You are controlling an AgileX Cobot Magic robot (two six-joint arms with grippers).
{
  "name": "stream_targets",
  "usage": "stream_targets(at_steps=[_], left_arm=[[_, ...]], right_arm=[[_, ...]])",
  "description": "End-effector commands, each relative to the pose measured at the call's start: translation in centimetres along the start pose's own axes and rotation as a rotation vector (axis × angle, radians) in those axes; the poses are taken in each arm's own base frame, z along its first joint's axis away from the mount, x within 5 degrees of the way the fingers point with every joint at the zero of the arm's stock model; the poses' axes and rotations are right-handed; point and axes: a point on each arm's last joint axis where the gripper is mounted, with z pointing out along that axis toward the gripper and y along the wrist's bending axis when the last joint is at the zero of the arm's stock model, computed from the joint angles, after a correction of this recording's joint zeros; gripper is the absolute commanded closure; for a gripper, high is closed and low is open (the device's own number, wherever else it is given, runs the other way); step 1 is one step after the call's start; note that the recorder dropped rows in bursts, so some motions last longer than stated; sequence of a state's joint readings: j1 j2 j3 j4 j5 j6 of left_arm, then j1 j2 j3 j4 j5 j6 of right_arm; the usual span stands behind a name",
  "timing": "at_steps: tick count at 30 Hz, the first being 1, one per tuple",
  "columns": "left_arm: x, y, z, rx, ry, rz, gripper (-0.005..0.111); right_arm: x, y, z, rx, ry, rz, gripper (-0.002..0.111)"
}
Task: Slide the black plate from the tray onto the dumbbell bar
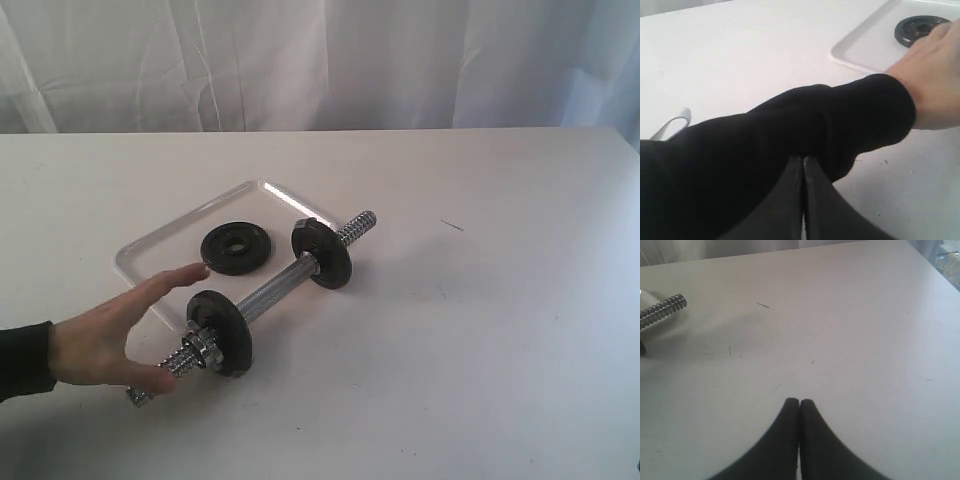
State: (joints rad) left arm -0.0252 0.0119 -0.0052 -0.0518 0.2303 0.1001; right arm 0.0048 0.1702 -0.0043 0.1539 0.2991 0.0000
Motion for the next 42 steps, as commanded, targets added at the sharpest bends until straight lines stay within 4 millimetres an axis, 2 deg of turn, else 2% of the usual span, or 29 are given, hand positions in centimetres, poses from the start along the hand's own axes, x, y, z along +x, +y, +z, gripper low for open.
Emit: stream_targets(at_steps=[1, 5, 12, 22, 26, 30, 39, 42], left_arm=[[0.2, 0.0, 0.0, -0.005, 0.000, 0.053, 0.107], [-0.3, 0.1, 0.0, -0.022, -0.048, 0.171, 0.107], [-1.2, 0.4, -0.1, -0.055, -0.150, 0.160, 0.107], [-1.5, 0.4, -0.1, -0.032, -0.185, -0.182, 0.107], [-2.1, 0.6, -0.3, -0.026, -0.263, -0.319, 0.107], [-2.9, 0.8, -0.5, 0.005, -0.358, -0.532, 0.107], [-4.2, 1.1, -1.2, 0.021, -0.528, -0.571, 0.107], [-4.8, 1.2, -1.5, 0.063, -0.602, -0.690, 0.107]], right_arm=[[0.0, 0.0, 0.0, 0.003, -0.010, -0.004, 0.108], [0.0, 0.0, 0.0, 0.003, -0.010, -0.004, 0.108], [0.0, 0.0, 0.0, 0.003, -0.010, -0.004, 0.108], [0.0, 0.0, 0.0, 0.003, -0.010, -0.004, 0.108], [0.0, 0.0, 0.0, 0.003, -0.010, -0.004, 0.108], [0.0, 0.0, 0.0, 0.003, -0.010, -0.004, 0.108], [0.0, 0.0, 0.0, 0.003, -0.010, -0.004, 0.108], [0.0, 0.0, 0.0, 0.003, -0.010, 0.017, 0.108]])
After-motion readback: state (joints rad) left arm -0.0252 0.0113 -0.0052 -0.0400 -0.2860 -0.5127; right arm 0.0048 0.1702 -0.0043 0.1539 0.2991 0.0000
